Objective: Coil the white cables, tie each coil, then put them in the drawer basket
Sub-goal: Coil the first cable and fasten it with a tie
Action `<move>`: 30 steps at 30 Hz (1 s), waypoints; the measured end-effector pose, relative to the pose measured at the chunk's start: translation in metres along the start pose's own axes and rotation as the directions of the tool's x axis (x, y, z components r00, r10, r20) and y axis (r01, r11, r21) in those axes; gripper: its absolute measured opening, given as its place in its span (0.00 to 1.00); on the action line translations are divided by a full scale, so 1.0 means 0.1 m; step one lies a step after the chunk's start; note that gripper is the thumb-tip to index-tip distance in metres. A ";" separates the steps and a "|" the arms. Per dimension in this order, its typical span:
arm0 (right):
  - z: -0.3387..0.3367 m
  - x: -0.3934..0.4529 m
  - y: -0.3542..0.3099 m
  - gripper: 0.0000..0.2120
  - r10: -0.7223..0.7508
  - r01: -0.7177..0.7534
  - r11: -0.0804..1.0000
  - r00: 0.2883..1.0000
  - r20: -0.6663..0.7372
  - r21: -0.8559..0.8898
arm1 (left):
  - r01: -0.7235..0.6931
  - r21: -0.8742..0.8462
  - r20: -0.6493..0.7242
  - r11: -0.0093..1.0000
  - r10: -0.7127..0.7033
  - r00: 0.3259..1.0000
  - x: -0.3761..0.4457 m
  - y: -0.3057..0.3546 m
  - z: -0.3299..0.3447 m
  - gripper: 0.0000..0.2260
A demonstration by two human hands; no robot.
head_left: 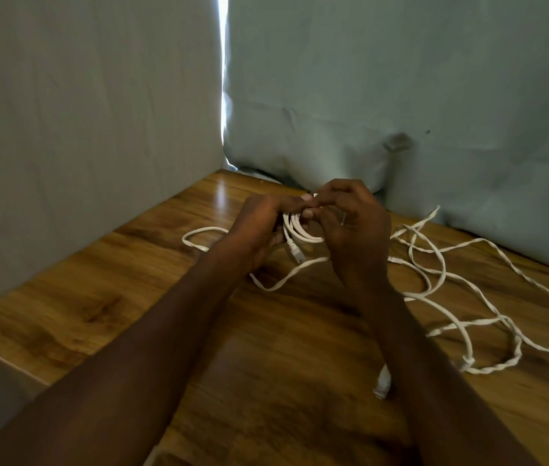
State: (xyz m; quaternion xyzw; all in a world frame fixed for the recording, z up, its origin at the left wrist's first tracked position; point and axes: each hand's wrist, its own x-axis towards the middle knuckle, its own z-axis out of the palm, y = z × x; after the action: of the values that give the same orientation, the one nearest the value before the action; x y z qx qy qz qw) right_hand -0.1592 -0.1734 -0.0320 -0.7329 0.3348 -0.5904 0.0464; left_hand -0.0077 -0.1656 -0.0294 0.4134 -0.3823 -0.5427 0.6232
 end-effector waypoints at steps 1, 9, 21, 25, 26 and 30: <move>0.01 0.00 -0.02 0.06 0.058 -0.054 0.996 0.997 -0.045 0.076 | 0.004 -0.004 0.005 1.000 -0.004 1.000 0.00 -0.01 0.01 0.13; 0.06 0.03 -0.03 0.04 0.371 -0.309 0.890 0.918 -0.140 0.335 | -0.087 -0.069 0.085 0.994 0.092 0.992 0.00 -0.03 0.12 0.13; 0.09 0.02 -0.01 0.02 0.380 -0.317 0.909 0.897 -0.227 0.271 | -0.271 0.083 0.065 0.959 0.266 0.962 -0.02 -0.12 0.18 0.11; 0.08 0.02 -0.05 0.04 0.340 -0.299 0.935 0.907 -0.249 0.191 | -0.379 0.137 0.033 0.915 0.378 0.925 0.00 -0.18 0.18 0.10; 0.08 0.01 -0.06 0.04 0.303 -0.275 0.952 0.916 -0.263 0.136 | -0.402 0.161 0.029 0.901 0.403 0.915 0.01 -0.19 0.18 0.09; 0.06 -0.02 -0.12 0.08 0.116 -0.156 0.977 0.960 -0.254 -0.144 | -0.481 0.259 0.004 0.838 0.497 0.868 0.00 -0.19 0.18 0.09</move>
State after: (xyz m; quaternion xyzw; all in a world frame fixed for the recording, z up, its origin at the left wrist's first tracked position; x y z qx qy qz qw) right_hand -0.1490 -0.1651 -0.0299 -0.6313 0.4346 -0.6421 -0.0146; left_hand -0.0314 -0.1685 -0.0402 0.3944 -0.5209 -0.2995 0.6953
